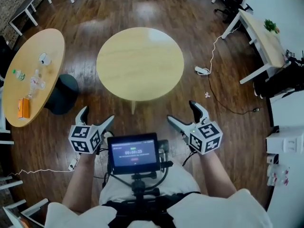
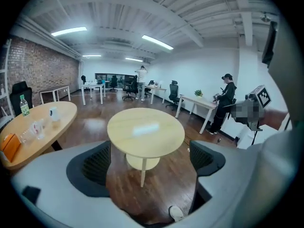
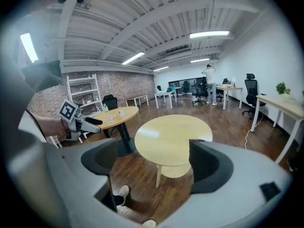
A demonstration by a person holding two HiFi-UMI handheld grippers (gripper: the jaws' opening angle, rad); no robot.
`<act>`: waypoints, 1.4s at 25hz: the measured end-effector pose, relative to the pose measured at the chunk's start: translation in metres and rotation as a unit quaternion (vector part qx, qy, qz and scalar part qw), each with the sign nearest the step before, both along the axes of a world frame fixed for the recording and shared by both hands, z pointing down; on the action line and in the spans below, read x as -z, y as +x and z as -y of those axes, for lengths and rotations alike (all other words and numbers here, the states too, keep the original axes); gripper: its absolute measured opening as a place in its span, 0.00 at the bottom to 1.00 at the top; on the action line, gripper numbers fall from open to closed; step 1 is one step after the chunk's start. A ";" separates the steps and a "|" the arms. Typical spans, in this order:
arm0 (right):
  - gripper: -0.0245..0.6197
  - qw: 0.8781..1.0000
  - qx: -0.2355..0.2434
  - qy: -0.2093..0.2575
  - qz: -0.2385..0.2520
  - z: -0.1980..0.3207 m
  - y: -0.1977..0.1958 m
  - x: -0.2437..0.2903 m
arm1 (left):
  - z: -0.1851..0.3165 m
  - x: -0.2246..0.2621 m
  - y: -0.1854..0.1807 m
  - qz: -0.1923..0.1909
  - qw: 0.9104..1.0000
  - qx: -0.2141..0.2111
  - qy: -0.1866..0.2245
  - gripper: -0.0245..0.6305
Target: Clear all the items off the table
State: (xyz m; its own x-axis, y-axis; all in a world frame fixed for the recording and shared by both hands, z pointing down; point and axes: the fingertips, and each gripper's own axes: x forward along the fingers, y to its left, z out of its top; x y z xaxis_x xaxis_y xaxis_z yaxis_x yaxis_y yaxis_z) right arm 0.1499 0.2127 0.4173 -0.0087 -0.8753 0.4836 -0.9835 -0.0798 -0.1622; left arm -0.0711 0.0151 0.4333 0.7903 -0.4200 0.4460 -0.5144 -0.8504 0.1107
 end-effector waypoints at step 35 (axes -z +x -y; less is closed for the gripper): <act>0.78 0.999 0.023 0.016 -0.026 -0.035 0.025 0.010 | -0.082 -0.003 0.030 0.024 1.000 0.009 0.004 0.83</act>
State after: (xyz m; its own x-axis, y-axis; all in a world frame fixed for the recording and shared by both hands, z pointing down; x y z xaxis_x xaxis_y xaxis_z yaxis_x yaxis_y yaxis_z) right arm 0.1754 0.2479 0.4076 -0.0247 -0.8892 0.4569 -0.9931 -0.0306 -0.1132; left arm -0.0416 0.0971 0.4366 0.7597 -0.4382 0.4804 -0.5350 -0.8412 0.0787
